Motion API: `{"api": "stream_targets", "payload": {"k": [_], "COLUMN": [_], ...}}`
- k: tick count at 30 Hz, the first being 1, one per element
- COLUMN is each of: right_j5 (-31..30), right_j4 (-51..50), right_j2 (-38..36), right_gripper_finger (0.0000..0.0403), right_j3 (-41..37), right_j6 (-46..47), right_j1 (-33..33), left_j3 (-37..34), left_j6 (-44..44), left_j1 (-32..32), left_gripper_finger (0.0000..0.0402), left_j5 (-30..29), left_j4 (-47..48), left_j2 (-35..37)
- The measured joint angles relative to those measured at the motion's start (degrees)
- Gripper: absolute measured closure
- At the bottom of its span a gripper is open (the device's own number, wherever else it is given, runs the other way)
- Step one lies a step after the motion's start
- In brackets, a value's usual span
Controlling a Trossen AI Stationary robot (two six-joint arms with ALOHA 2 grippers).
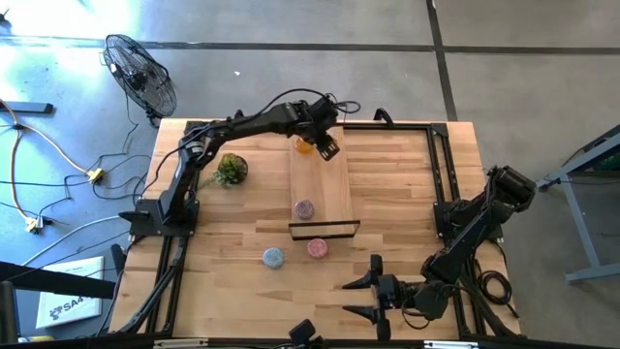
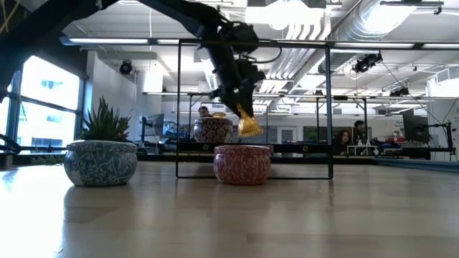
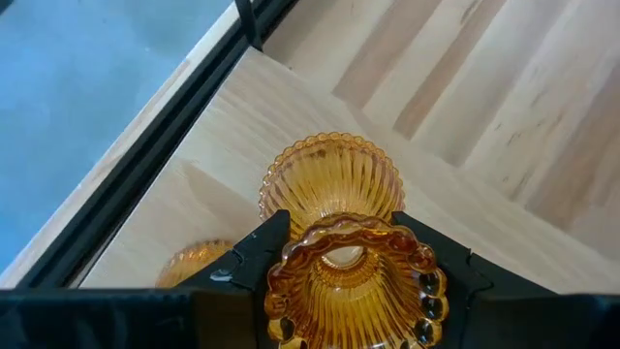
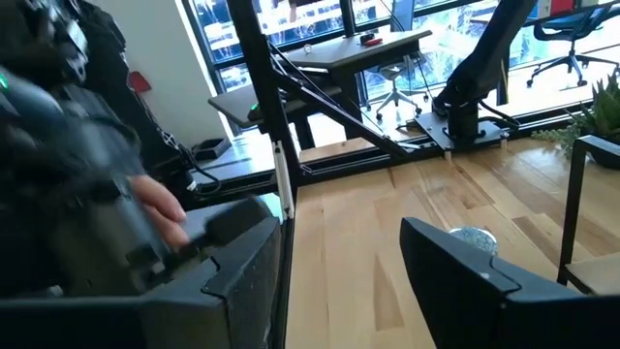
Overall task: Pick & Place candle stick holders
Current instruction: Put the left orange glass candle holder on the shelf
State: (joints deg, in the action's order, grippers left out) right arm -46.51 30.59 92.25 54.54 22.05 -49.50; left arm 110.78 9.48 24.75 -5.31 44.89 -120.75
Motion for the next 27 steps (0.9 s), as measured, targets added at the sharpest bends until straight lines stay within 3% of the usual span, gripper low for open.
{"api": "stream_targets", "payload": {"k": [10,18,27], "right_j5": [0.2,0.2,0.2], "right_j4": [0.0,0.0,-0.3], "right_j2": [0.0,0.0,0.0], "right_gripper_finger": [0.0194,0.0194,0.0194], "right_j3": [0.0,0.0,0.0], "right_j6": [0.0,0.0,0.4], "right_j1": [0.0,0.0,0.0], "left_j3": [0.0,0.0,2.2], "left_j6": [-3.6,-5.2,-6.7], "left_j1": [0.0,0.0,0.0], "left_gripper_finger": [0.0249,0.0168,0.0149], "left_j5": [2.6,3.3,3.3], "left_j4": [-1.9,-2.5,-1.6], "left_j2": [-3.2,-3.2,-3.2]}}
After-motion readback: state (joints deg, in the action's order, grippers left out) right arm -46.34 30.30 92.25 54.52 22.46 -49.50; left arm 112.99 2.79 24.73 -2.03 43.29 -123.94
